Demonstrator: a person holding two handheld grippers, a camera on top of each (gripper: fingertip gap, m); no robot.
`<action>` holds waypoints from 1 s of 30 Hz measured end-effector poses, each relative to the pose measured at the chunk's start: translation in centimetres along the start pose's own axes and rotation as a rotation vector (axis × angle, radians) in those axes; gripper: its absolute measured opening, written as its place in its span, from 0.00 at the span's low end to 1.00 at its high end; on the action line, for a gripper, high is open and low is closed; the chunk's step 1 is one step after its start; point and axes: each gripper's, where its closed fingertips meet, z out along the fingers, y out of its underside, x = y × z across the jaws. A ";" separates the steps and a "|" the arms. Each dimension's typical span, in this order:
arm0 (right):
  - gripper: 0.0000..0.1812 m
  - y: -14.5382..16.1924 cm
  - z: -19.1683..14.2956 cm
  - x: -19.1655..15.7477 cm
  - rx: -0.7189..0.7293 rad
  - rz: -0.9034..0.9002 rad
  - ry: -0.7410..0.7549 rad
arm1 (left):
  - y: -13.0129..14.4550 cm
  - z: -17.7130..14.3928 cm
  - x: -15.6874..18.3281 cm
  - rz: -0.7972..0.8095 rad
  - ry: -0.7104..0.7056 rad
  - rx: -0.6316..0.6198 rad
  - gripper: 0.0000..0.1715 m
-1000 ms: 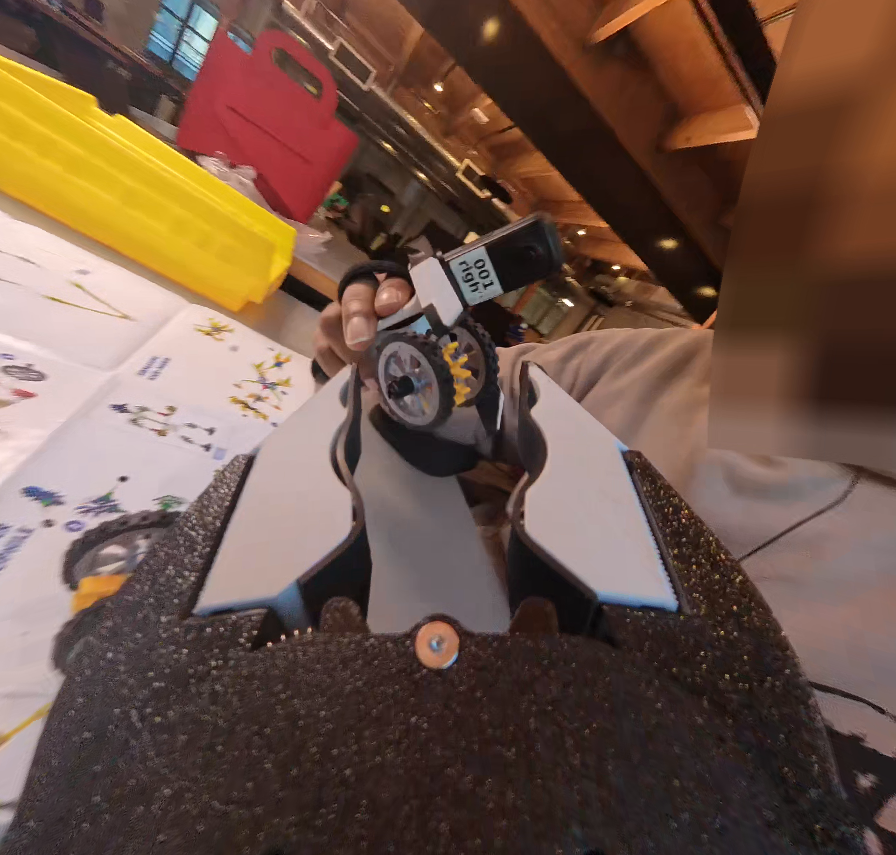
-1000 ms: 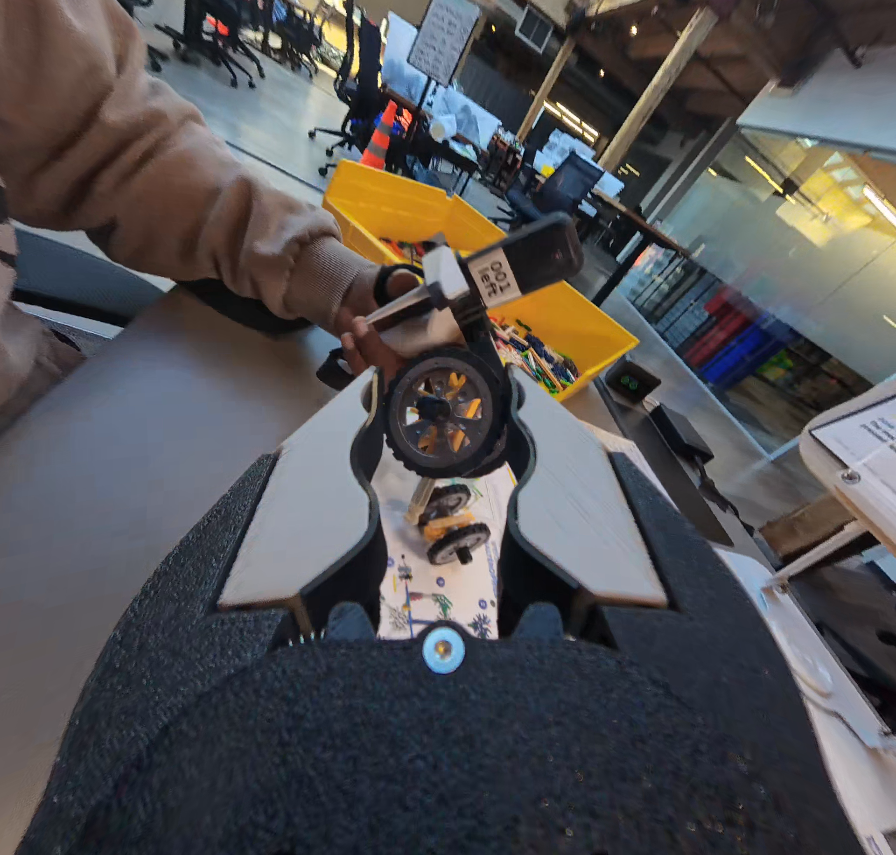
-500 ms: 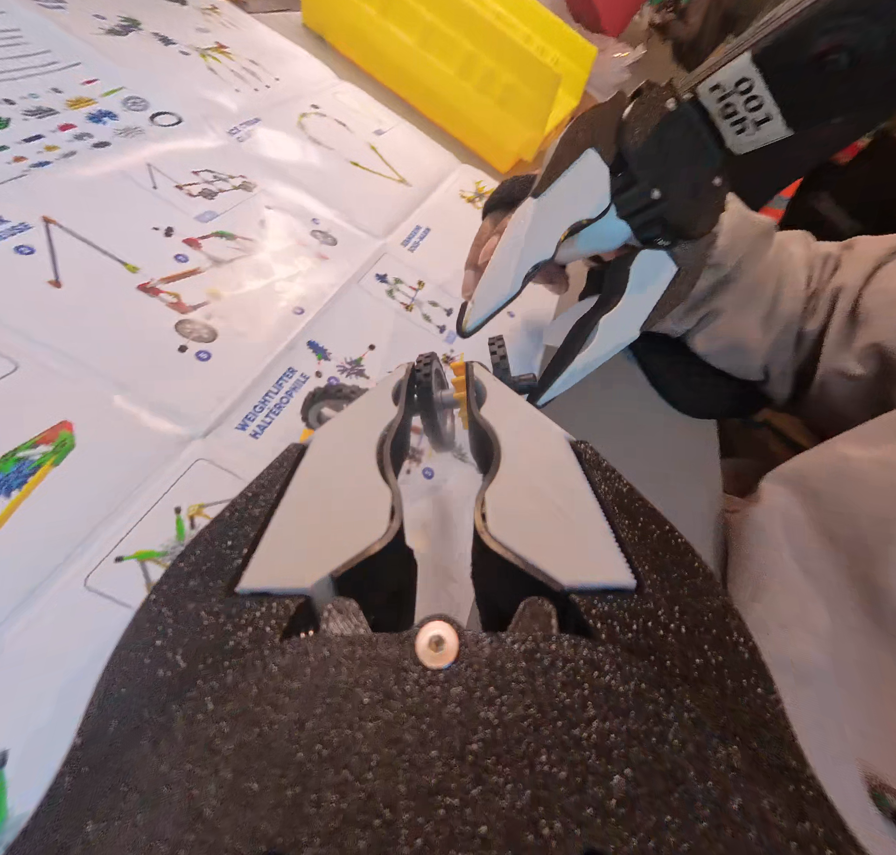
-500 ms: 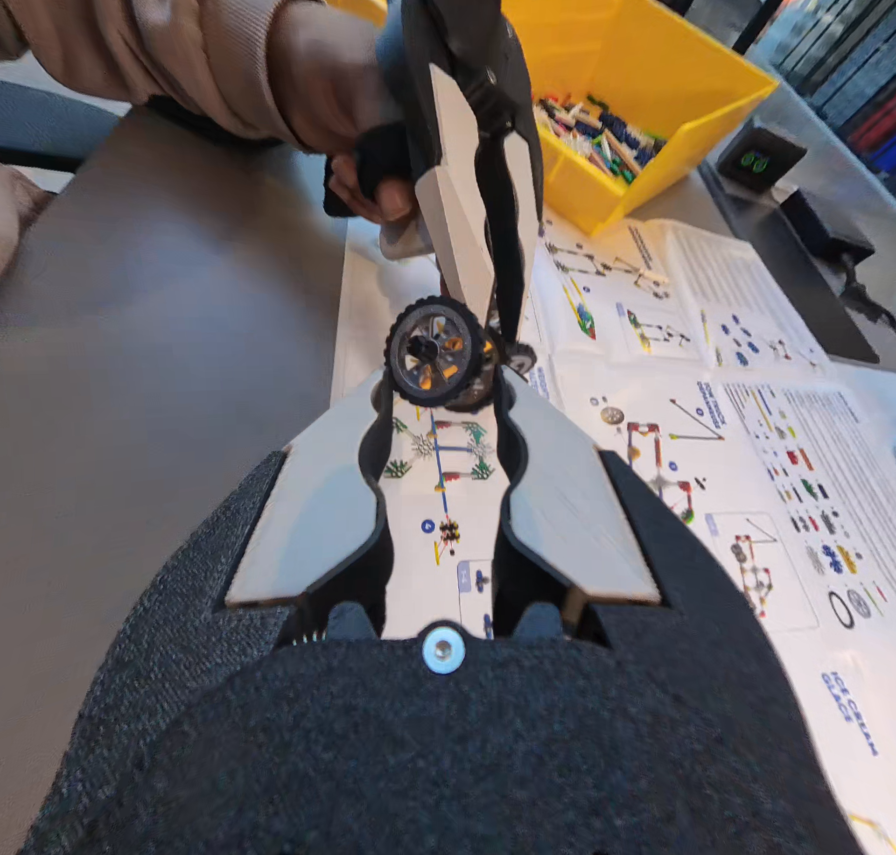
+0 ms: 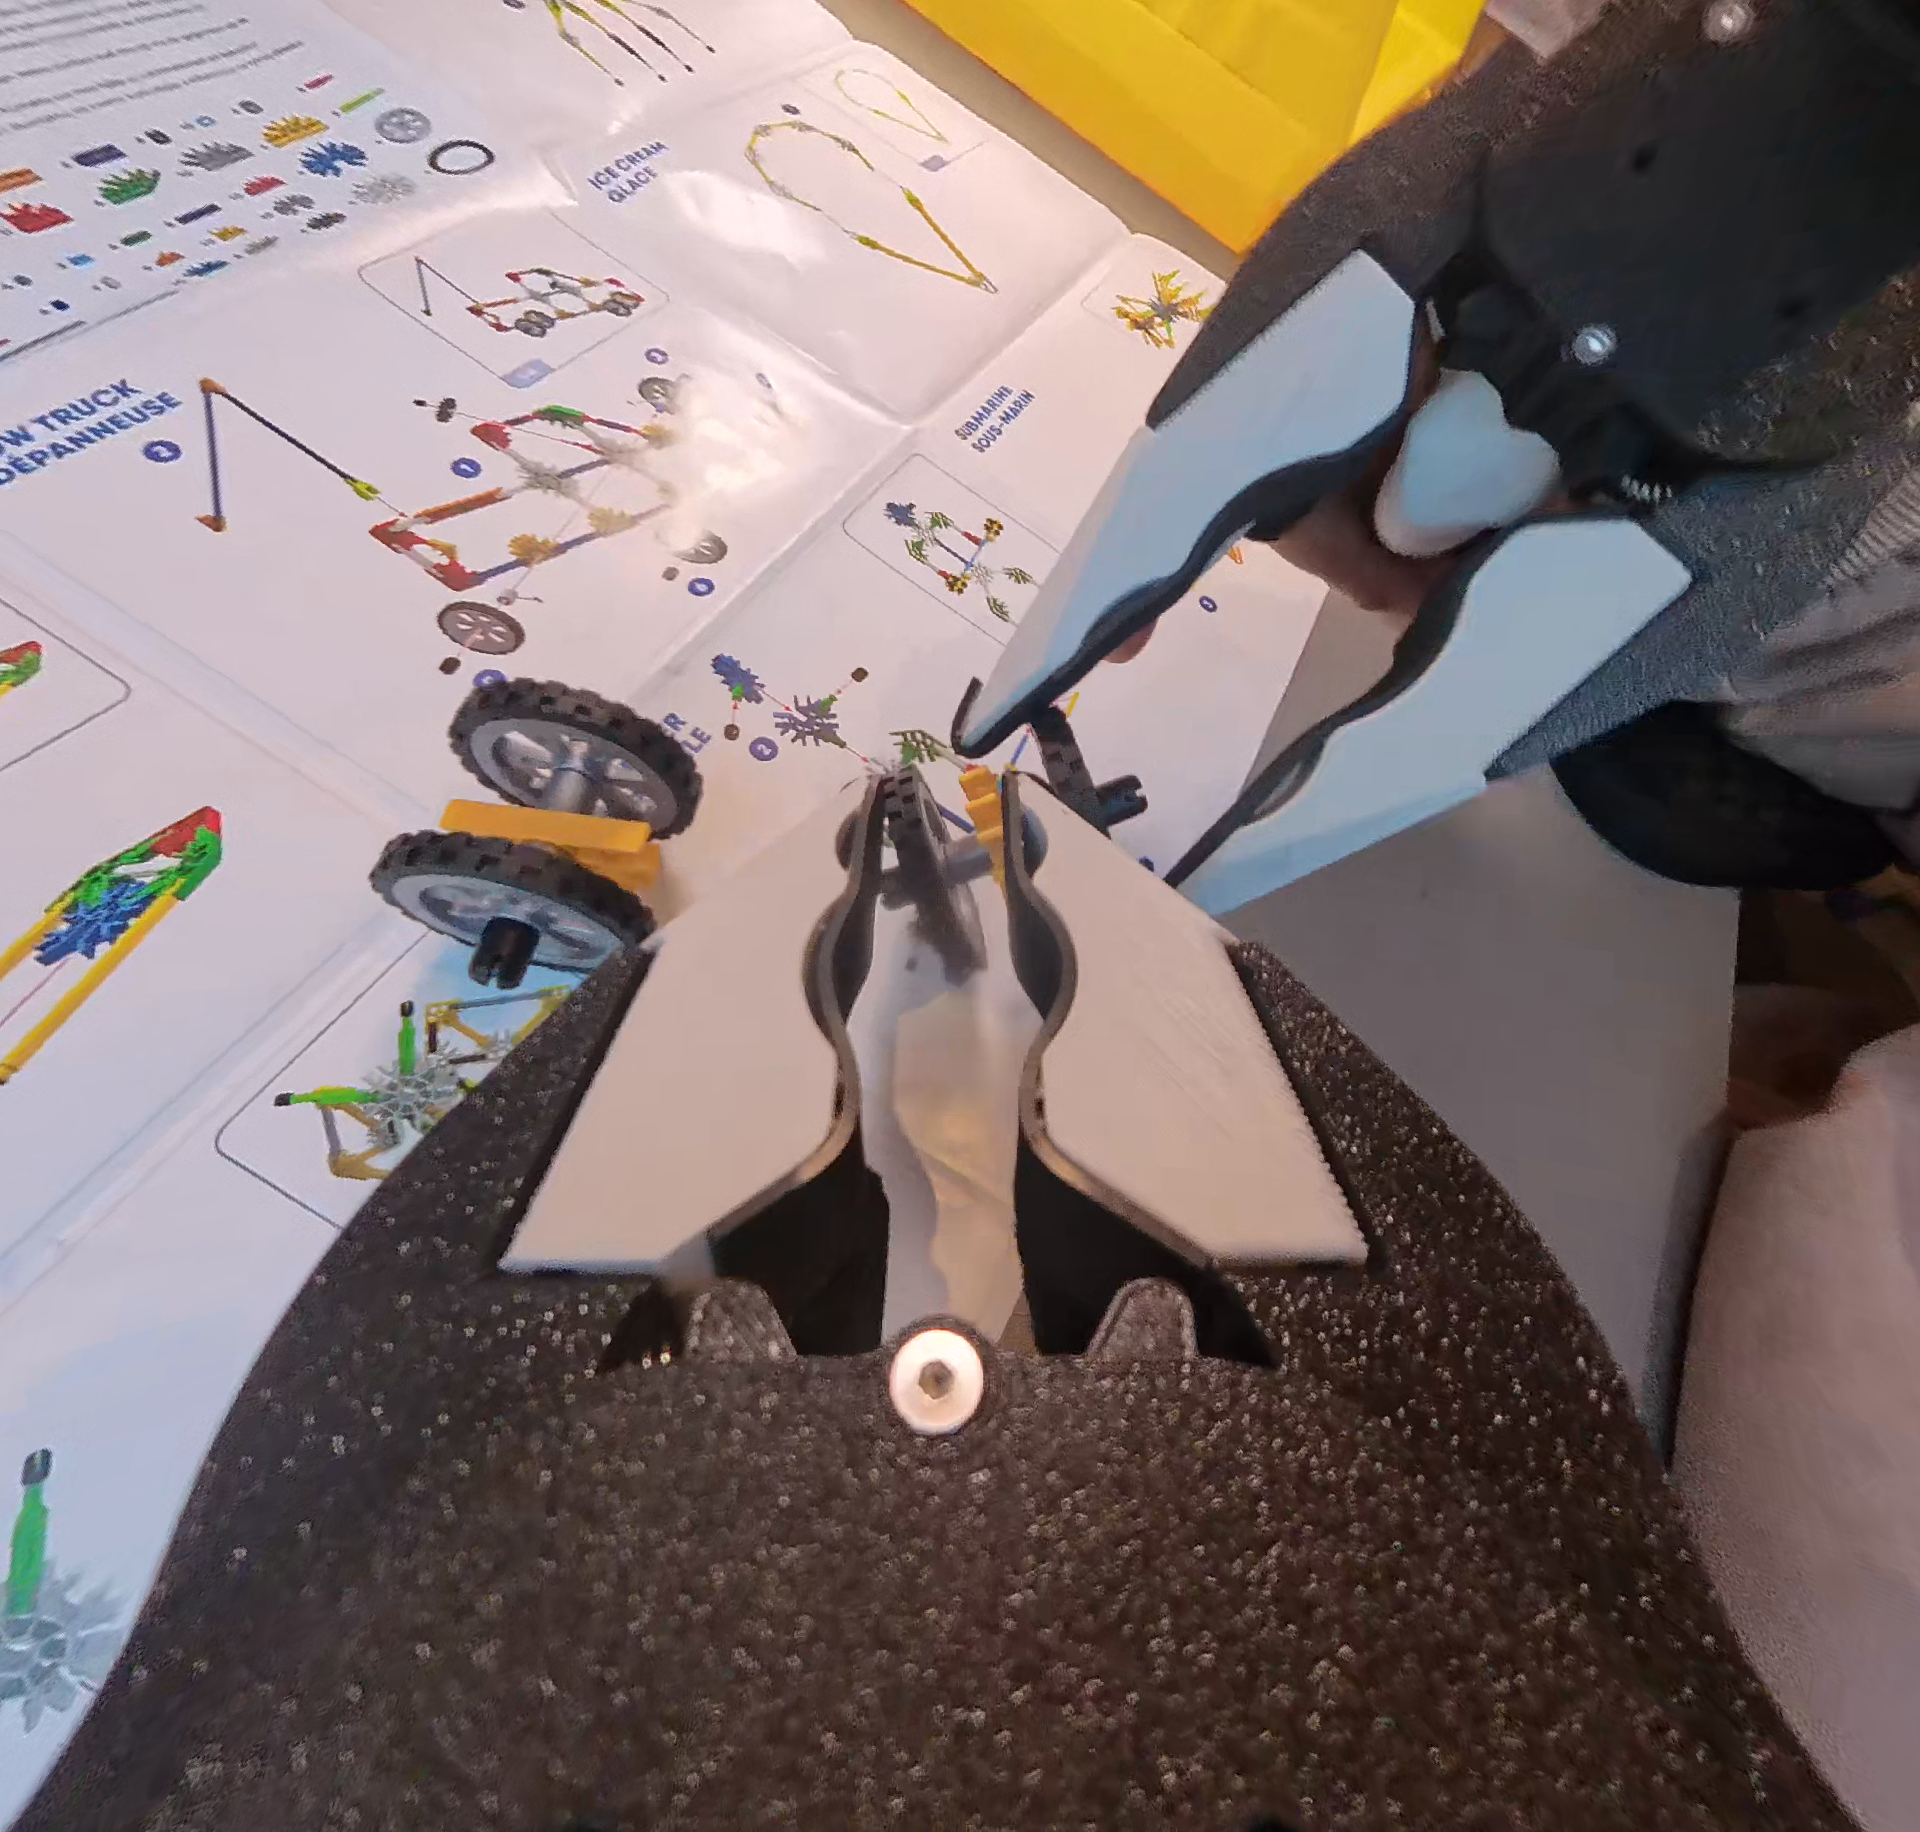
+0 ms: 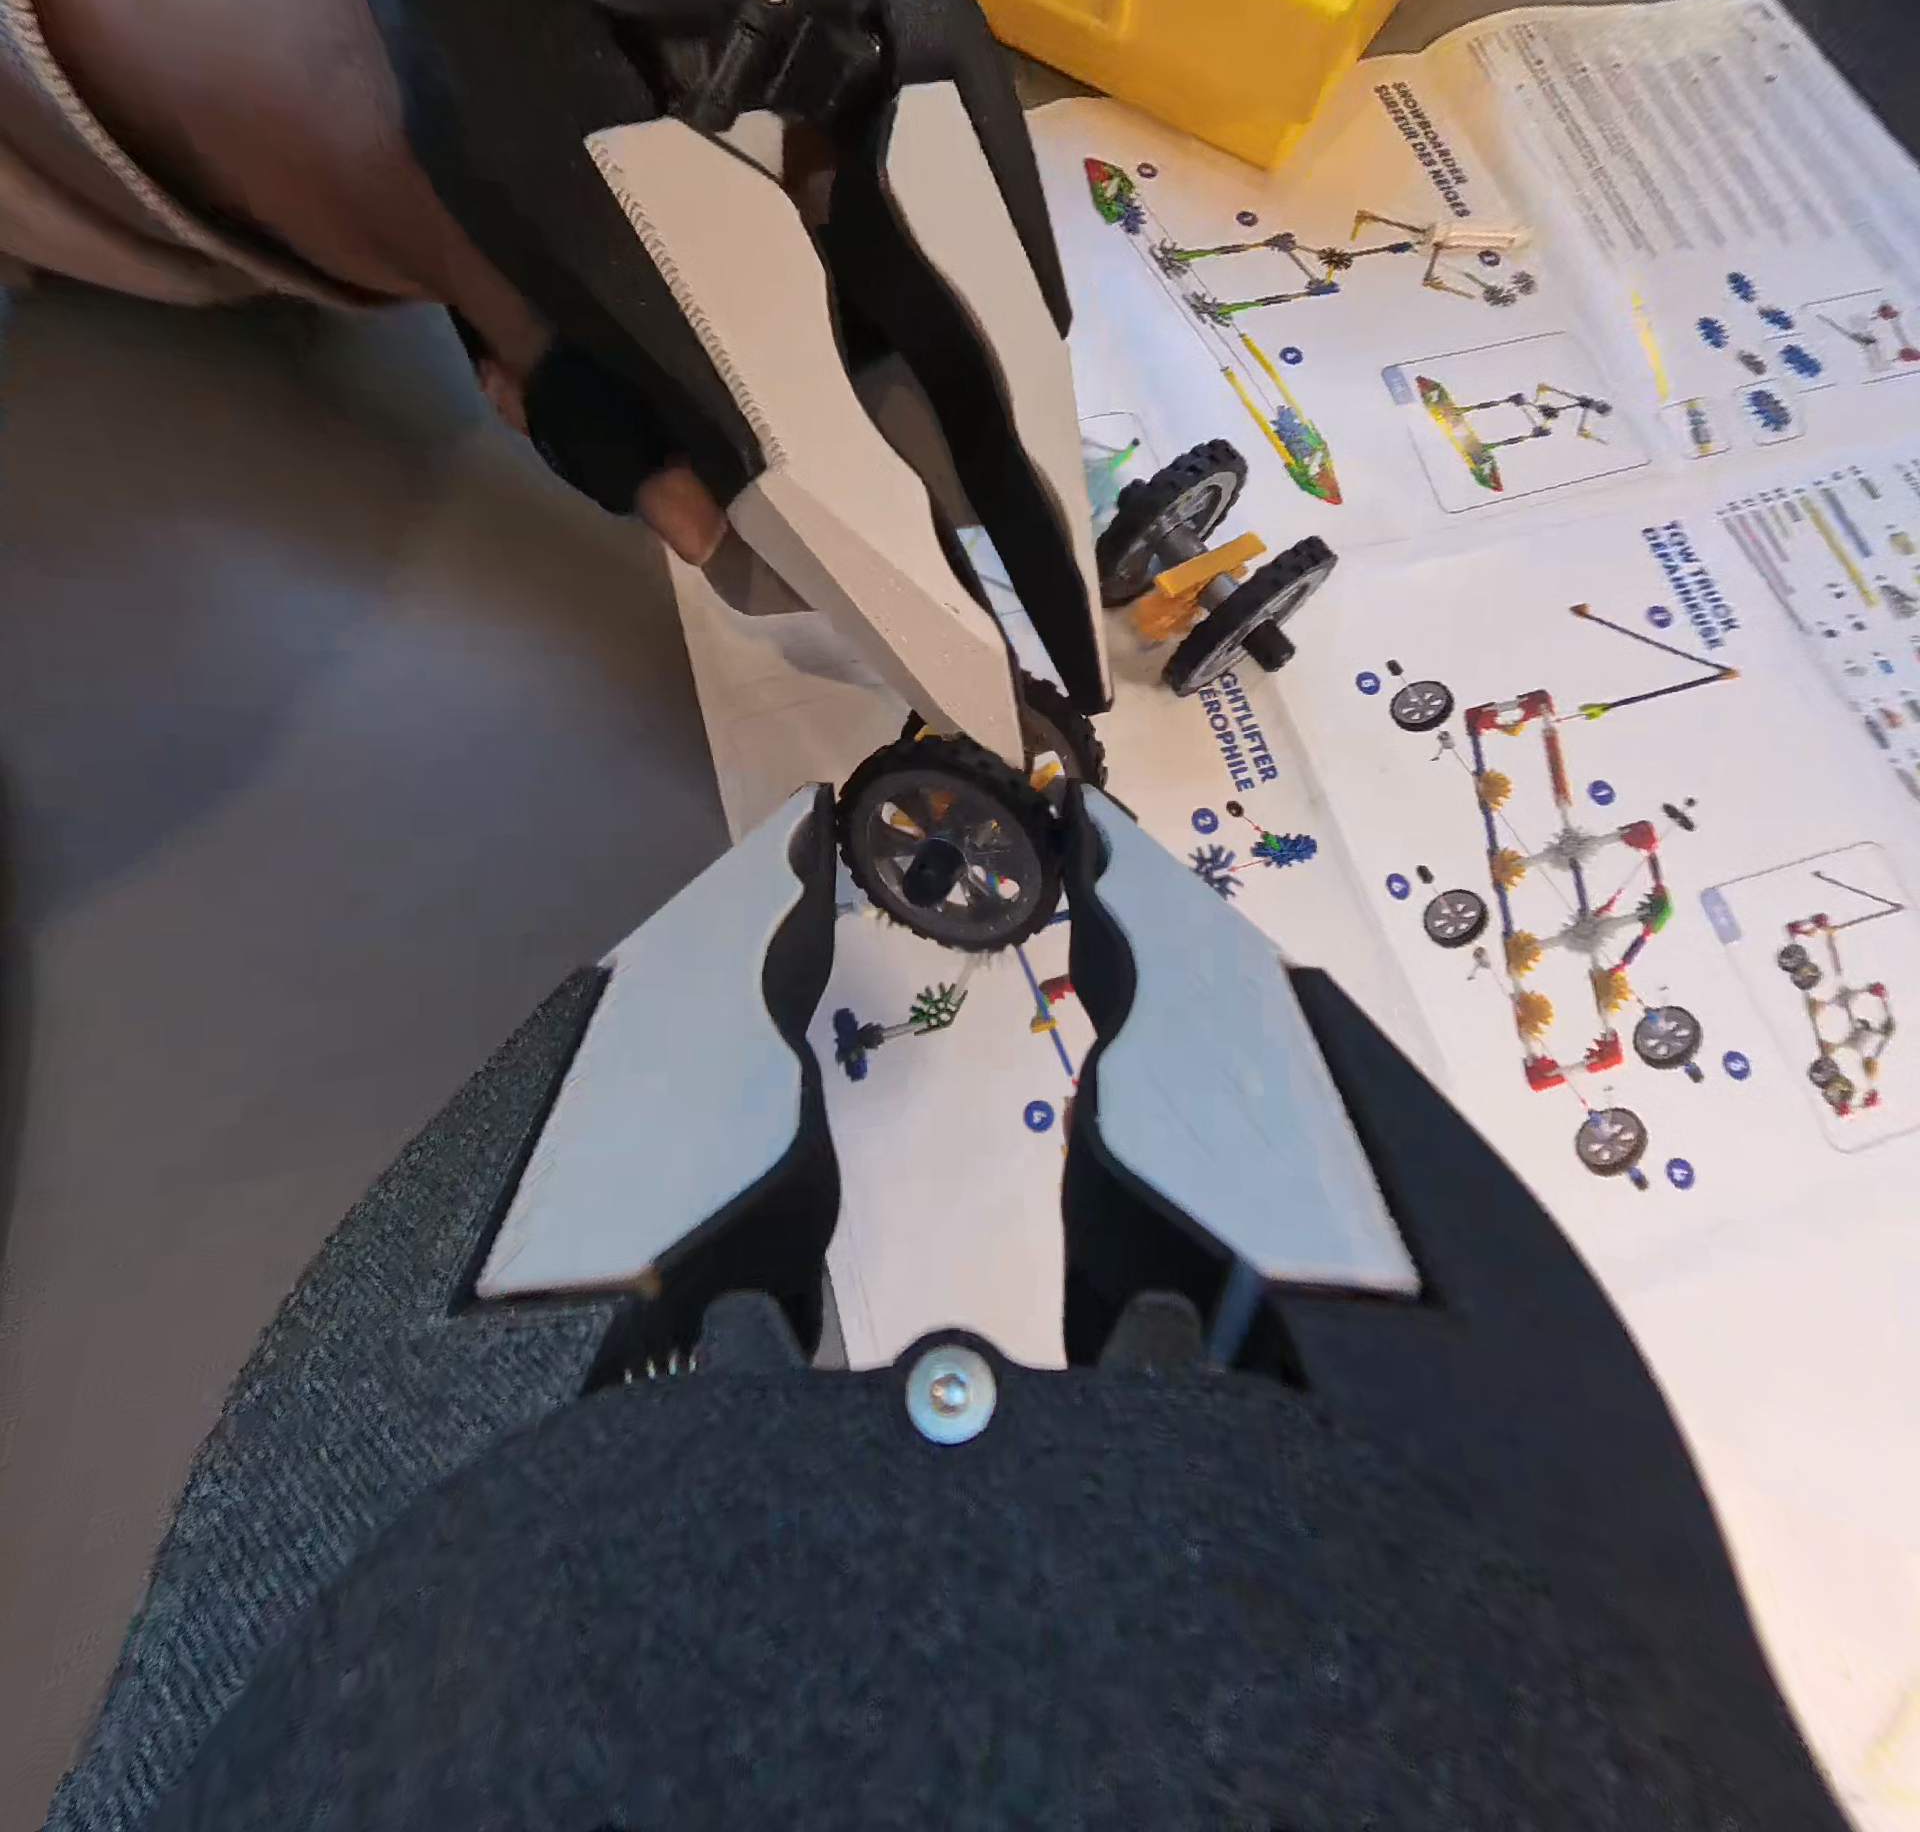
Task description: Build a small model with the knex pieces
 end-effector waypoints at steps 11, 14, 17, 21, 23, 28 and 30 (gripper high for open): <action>0.24 3.6 -0.9 -0.5 -0.020 0.058 -0.301 | 2.8 1.3 2.0 0.115 0.129 -0.124 0.16; 0.26 3.0 -1.3 -0.5 -0.019 0.120 -0.332 | 2.9 1.4 2.0 0.117 0.100 -0.146 0.16; 0.32 2.7 -1.6 -1.0 -0.058 0.250 -0.412 | 3.0 1.5 2.0 0.149 0.064 -0.154 0.16; 0.23 2.8 -1.4 -0.3 -0.175 0.348 -0.378 | 2.8 1.5 2.1 0.199 0.005 -0.146 0.16; 0.18 3.3 -1.3 -0.1 -0.254 0.326 -0.336 | 2.7 1.6 2.4 0.246 -0.027 -0.131 0.16; 0.17 3.5 -1.3 -0.2 -0.357 0.265 -0.318 | 2.7 1.5 2.5 0.292 -0.049 -0.118 0.16; 0.17 3.5 -1.4 -0.3 -0.364 0.257 -0.319 | 3.2 1.2 2.5 0.283 -0.019 -0.148 0.16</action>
